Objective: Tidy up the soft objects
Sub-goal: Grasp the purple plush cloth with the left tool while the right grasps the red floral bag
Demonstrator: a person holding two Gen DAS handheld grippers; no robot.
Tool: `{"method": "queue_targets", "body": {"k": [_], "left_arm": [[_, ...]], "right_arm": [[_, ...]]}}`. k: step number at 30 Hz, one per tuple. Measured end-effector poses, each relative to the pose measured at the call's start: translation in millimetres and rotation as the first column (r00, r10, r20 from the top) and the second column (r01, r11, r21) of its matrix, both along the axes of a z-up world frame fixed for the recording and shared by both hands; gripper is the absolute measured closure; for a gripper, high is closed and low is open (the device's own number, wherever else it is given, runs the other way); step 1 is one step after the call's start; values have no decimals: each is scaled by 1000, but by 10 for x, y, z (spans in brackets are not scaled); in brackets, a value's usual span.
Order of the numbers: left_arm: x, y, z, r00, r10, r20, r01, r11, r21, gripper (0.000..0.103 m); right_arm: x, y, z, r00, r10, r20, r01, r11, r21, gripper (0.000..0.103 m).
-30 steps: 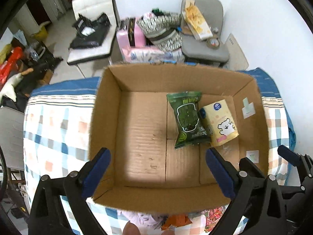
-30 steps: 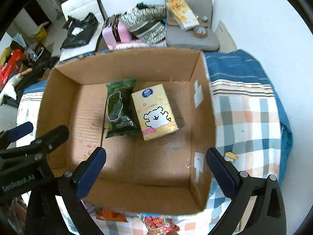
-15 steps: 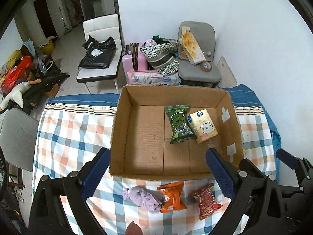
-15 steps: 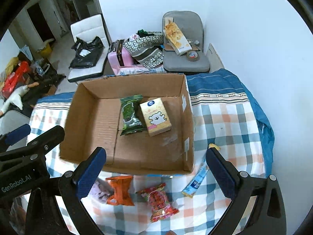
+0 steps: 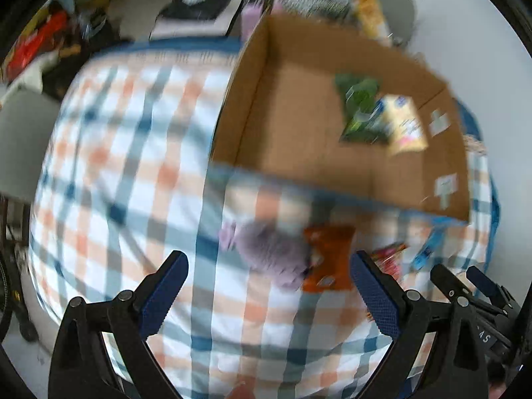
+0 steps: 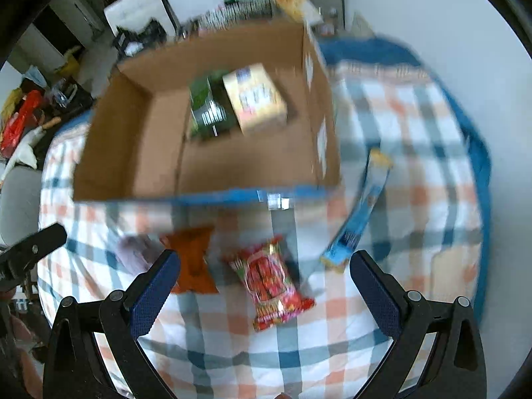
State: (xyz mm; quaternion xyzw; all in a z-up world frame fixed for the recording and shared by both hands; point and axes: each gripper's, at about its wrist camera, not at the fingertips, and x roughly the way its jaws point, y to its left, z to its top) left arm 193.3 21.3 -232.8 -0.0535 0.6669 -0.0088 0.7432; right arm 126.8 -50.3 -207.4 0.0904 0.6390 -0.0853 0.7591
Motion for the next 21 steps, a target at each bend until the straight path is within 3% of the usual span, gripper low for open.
{"method": "queue_targets", "body": {"k": [7,14,16,18,19,21], "left_arm": [[-51,100,-724,979,95,-182,-110,991,-74,4],[32,90,-1190,948,168,-270,-223,956,-188,6],[52,70,-1306,941,180,-285,-242,950,-197,13],[50,61,-1406,938,191,-288,-252,948,-196,37],[37,56,-1418,942,190,-278,-247,950,-189,40],[7,44,-1425,948,166,-271,-218,960,-174,56]], "right_arm": [[-105,-19,-787,988,-3,-156,14,997,71,0],[-178,-42,-1166,979,-21,-202,44,993,109,0],[-188,-38,-1248,977,-15,-213,40,993,112,1],[-191,-44,-1314,975,-10,-223,37,993,116,5],[-194,-47,-1352,972,-10,-233,38,992,117,10],[-218,-54,-1417,966,-7,-258,42,991,127,24]]}}
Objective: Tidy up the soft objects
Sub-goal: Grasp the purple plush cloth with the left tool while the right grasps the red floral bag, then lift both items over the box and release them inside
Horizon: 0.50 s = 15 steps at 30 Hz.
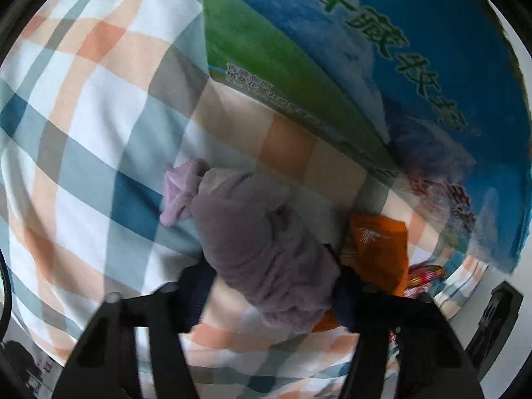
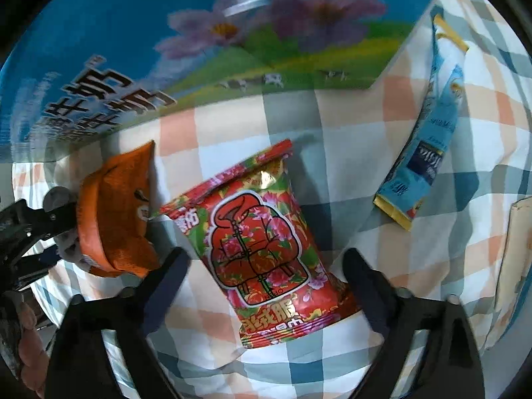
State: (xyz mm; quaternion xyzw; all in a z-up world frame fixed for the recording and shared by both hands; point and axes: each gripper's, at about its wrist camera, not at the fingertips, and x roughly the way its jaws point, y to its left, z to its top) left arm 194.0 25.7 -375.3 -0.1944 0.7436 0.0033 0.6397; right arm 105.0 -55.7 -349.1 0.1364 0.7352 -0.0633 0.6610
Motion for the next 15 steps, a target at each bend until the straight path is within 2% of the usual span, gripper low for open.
{"method": "queue_targets", "body": {"k": [2,5,7,10,15], "left_arm": [[-24,10,21,999,-33,-5,33,999,16,60],[-106,-52,124,988,-151,-4,151,983,100,60],[-210,-121,191,968,-250,-6,248,954,172,60],[-332,-201,156,939,-343,-29,340,911,232,60],[-318,-350,13,928,-370,-34,364,890,273,57]], "right_arm": [[-34,-25,-22,1000,-2,-19,1,1000,-11,40],[-100,-69,2,999,-14,-42,14,1000,8,47],[-181,-74,10,998,-2,-69,4,1000,24,48],[-275,-43,-14,996,11,-87,-8,1000,30,48],[-239,67,-69,995,45,-87,-48,998,-31,48]]}}
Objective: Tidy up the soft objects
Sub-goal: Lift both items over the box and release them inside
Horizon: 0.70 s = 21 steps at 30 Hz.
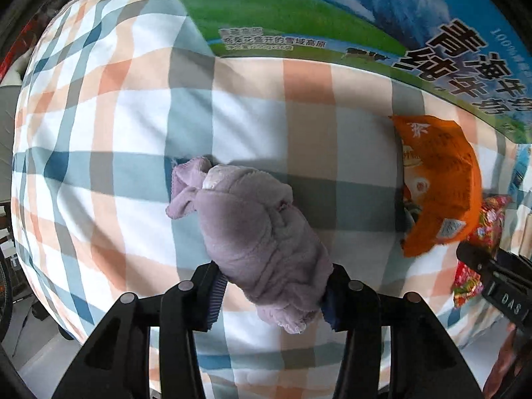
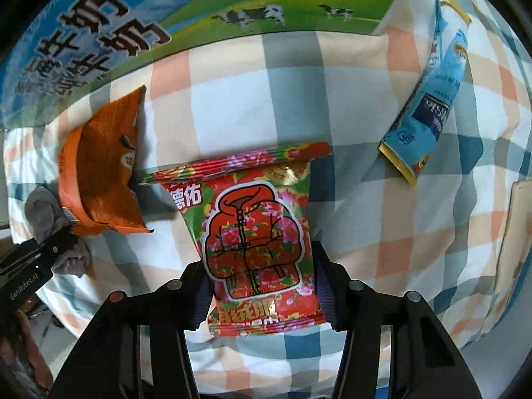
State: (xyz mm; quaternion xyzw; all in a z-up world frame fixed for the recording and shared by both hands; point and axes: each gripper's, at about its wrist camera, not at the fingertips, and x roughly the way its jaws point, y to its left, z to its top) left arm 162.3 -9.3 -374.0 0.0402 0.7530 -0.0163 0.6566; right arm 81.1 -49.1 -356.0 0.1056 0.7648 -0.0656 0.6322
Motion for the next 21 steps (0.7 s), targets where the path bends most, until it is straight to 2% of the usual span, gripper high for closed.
{"method": "queue_targets", "body": {"k": [6,11,13,17,21], "left_arm": [[-27,-99,-102,1000,-1,24,0,1000,27,57],[-57,-92,-136,999,29,37,-29,999,17,60],[-86,-76,-135,998,47,42,-47,999,4,61],[-216,10,-6,995,56,80,-56,998,-9,66],[-390,-89,308,987,6,162,-5,1000,-5,66]], "right_arm": [[6,102,-15,1000,17,-17,-18,999,-34,48],[77,264,-147,999,39,-24,-41,997,-69,48],[84,364,-139,999,37,-19,-38,997,-73,52],[27,468,-63,999,42,-5,-42,996,-78,54],[-87,485,137,998,59,20,-57,996,-65,54]]}}
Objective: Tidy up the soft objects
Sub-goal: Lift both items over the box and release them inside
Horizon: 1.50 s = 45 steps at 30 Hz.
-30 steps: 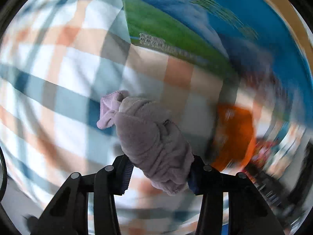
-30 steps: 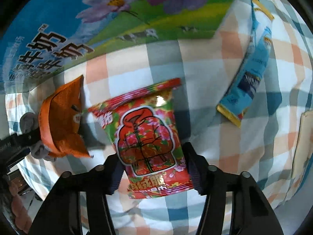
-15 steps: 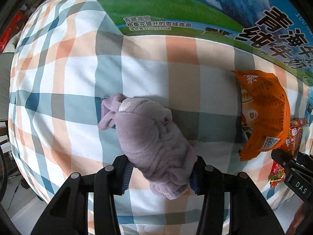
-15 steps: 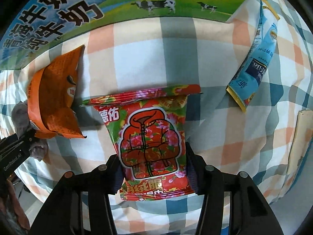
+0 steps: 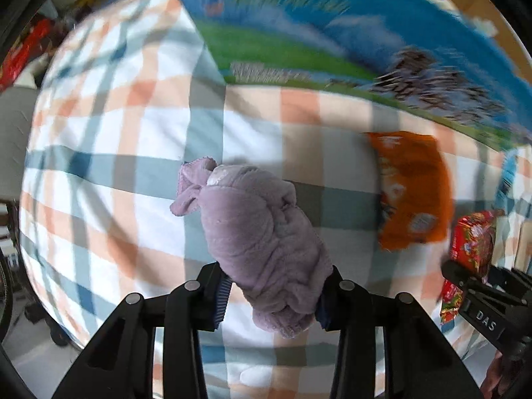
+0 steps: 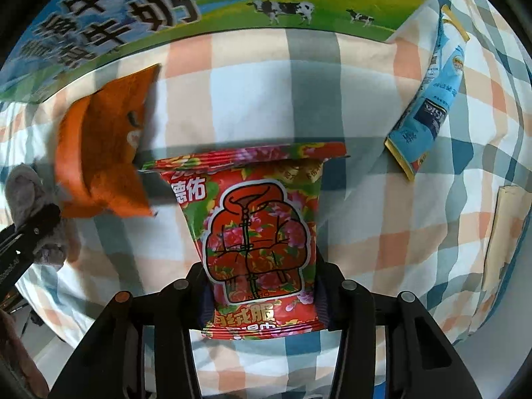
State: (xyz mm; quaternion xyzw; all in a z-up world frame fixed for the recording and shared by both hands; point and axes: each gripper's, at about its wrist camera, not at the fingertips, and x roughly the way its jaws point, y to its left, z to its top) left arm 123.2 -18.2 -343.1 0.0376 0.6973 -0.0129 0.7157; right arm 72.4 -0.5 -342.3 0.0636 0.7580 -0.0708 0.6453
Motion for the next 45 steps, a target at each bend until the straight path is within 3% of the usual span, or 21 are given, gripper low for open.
{"method": "queue_targets", "body": {"k": [4,9,14,19,22,24,30,39,45], "left_arm": [[-165,-141,404,995,-53,80,55,998,-19,66],[-270,-279,1066,973,-102,207,115,992,-55,66],[-15,-331,1566,948,-118,296,152,984,-92,66],[177,-310,1948,925,-115,363,167,979,-114,66],[342,-316,2033,918,-116,380,174,977,-122,66],[462,-318,2079,915,-117,387,177,976,-124,66],[1036,-302,2042,943,-93,321,153,974,-167,66],[1848,-284,1442,988,-83,129,106,977,-185,66],[2182,-332,1036,995,-90,36,95,982,-162,66]], "right_arm": [[-106,112,332,998,27,58,-28,999,20,55],[-178,215,968,985,47,168,-55,997,45,55],[-124,194,1649,956,45,290,-65,996,57,55],[151,18,2110,931,32,365,-59,996,65,55],[300,-46,2315,916,21,400,-54,996,72,55],[401,-163,2305,910,15,414,-50,996,73,55],[943,-322,2262,908,4,419,-26,999,47,55],[1647,-541,1729,946,-14,325,9,1000,16,55],[1871,-642,1267,970,-21,241,25,1000,-15,55]]}}
